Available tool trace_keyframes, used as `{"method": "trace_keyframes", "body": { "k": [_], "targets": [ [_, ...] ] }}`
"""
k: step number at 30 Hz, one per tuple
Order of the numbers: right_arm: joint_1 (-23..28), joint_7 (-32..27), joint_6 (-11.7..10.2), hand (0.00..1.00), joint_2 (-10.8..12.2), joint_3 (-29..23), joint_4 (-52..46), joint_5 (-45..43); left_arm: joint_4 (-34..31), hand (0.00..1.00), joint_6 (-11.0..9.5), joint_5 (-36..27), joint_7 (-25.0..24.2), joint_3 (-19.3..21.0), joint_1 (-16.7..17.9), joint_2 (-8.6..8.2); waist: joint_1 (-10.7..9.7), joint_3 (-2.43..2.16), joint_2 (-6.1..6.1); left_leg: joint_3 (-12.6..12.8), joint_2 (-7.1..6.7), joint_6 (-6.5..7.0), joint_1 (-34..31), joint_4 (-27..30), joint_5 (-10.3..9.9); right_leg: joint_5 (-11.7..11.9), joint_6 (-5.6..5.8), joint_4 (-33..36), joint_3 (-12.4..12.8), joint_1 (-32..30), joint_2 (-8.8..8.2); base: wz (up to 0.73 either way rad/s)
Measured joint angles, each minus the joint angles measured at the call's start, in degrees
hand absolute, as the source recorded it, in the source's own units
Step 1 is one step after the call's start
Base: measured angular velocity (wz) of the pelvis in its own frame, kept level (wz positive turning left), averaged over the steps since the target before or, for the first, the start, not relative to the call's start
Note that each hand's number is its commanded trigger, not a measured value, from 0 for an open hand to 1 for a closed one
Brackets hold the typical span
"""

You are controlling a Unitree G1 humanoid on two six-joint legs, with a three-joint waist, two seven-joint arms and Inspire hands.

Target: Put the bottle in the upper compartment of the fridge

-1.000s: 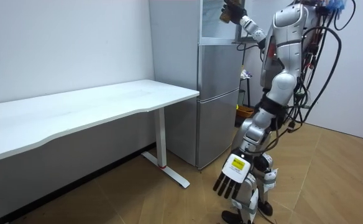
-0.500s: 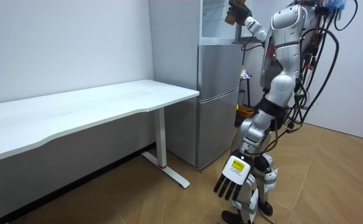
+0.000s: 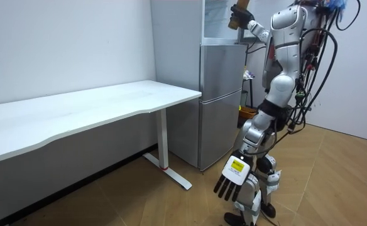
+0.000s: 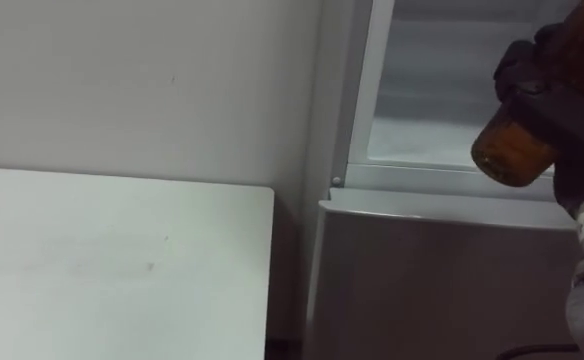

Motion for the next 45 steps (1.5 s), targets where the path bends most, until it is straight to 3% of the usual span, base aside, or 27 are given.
{"method": "trace_keyframes", "body": {
  "k": [5,10,18,20,22,25,28,34,39,45],
  "targets": [
    [0.00,-0.41,0.03,1.00,0.00,0.00,2.21,0.11,-0.03,0.00,0.00,0.10,0.05,0.01,0.05,0.03,0.12,0.10,0.28,0.46,0.40,-0.22,-0.02,0.15,-0.21,0.05,-0.09,0.03,0.44,-0.19,0.33,-0.05],
    [-0.44,-2.77,0.02,1.00,-0.81,-0.01,5.63,2.89,-0.02,0.00,-0.03,0.51,0.06,0.00,0.00,-0.01,0.50,-0.12,0.84,0.28,0.52,-0.38,0.36,0.03,-0.26,0.05,-0.09,0.00,-0.02,0.30,0.48,0.00],
    [-2.92,-6.54,0.02,1.00,-1.78,-0.25,11.92,3.93,0.09,0.00,-0.01,4.35,0.03,0.18,-0.22,-0.28,2.18,0.04,0.68,0.28,0.44,-0.41,0.06,0.08,-0.29,-0.13,-0.26,0.06,-0.43,0.08,0.36,0.00],
    [-6.83,-7.52,0.03,1.00,-2.08,-0.26,14.98,2.30,0.06,0.00,0.10,6.04,-0.05,0.19,-0.22,-0.22,1.91,0.13,0.55,0.27,0.43,-0.43,-0.33,0.33,-0.25,-0.20,-0.37,-0.03,-0.56,-0.31,0.35,0.02],
    [-11.08,-9.18,0.02,1.00,-4.15,-0.28,18.74,1.75,-0.38,0.00,0.32,6.66,-0.45,0.31,0.00,-0.21,1.85,0.29,0.10,0.05,0.34,-0.45,-0.56,0.46,-0.26,-0.40,-0.40,-0.62,-0.96,-0.37,0.39,0.09],
    [-13.56,-10.49,-0.01,1.00,-7.04,-0.28,20.39,1.76,-1.23,0.00,0.32,6.64,-0.56,0.32,0.82,-0.07,1.92,0.35,-0.82,-0.08,0.35,-0.52,-0.88,0.52,-0.23,-0.67,-0.35,-0.90,-1.32,-0.31,0.45,0.09],
    [-13.78,-11.18,-0.13,1.00,-8.48,-0.20,20.47,1.85,-2.02,0.00,0.23,6.64,-0.55,0.26,1.42,0.06,2.49,0.22,-1.84,0.07,0.42,-0.66,-0.81,0.43,-0.28,-0.75,-0.38,-0.94,-1.53,0.00,0.51,0.01],
    [-14.21,-10.58,-0.36,1.00,-9.95,2.43,25.47,1.80,-1.99,0.00,-0.61,6.67,-0.52,0.30,1.08,0.45,3.22,0.30,-2.44,-0.92,0.49,-0.90,-0.71,0.47,-0.62,-0.74,-0.38,-0.79,-4.15,0.62,0.47,0.07],
    [-15.56,-9.39,-0.34,1.00,-9.98,3.94,30.91,1.82,-1.78,0.00,-0.53,6.64,-0.53,1.25,1.17,0.46,4.32,0.32,-2.40,-1.41,0.48,-0.92,-1.11,0.61,-0.64,-0.75,-0.37,-0.78,-4.52,0.65,0.47,0.06],
    [-19.35,-8.30,0.53,1.00,-11.07,7.50,37.85,1.79,-1.70,0.00,0.67,6.57,-0.53,1.44,1.30,0.93,4.76,0.24,-2.50,-2.63,0.21,-0.94,-2.05,0.55,-0.64,-0.76,-0.36,-0.70,-5.56,0.06,0.35,0.05]
  ]
}}
